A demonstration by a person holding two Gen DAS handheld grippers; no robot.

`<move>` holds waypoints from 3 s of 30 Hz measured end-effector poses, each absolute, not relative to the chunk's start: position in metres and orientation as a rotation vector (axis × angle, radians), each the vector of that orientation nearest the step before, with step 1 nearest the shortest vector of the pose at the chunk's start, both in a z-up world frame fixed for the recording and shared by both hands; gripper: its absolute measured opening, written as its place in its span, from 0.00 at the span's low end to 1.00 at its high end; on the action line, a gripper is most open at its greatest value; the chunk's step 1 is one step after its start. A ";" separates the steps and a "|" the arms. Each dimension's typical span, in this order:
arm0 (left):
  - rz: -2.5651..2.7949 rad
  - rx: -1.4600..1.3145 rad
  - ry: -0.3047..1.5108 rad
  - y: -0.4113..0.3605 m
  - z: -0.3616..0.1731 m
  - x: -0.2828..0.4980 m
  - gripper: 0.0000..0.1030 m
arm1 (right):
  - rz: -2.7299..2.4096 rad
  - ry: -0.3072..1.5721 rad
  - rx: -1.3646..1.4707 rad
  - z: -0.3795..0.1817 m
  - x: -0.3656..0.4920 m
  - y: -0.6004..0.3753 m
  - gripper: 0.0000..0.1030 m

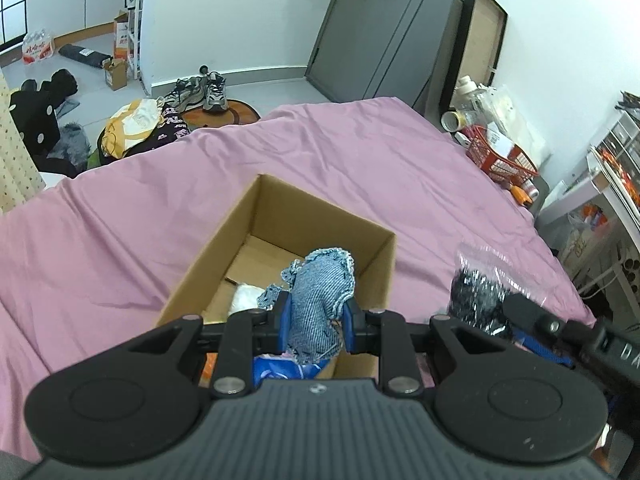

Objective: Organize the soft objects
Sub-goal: 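Carry the denim cloth and black bag over the box with both tools, then open both tools to drop the denim cloth and black bag into the box, then move the right tool to the grey plush with pink ears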

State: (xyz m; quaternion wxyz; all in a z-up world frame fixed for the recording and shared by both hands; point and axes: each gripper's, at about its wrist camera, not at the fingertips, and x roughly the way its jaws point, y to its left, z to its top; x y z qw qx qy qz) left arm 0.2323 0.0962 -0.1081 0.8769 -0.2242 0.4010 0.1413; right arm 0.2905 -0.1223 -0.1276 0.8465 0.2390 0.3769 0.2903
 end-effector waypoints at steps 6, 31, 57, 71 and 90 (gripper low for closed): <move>0.299 -0.509 0.831 0.121 -0.116 0.238 0.24 | 0.622 0.767 0.496 -0.131 0.291 -0.106 0.22; 0.315 -0.512 0.864 0.173 -0.084 0.223 0.64 | 0.635 0.718 0.453 -0.131 0.281 -0.058 0.60; 0.327 -0.435 0.777 0.123 -0.026 0.131 0.99 | 0.611 0.605 0.439 -0.073 0.229 -0.125 0.93; 0.321 -0.469 0.707 0.087 -0.010 0.111 1.00 | 0.572 0.615 0.411 -0.068 0.223 -0.160 1.00; 0.316 -0.363 0.722 0.026 -0.016 0.114 0.99 | 0.470 0.716 0.407 -0.084 0.224 -0.218 1.00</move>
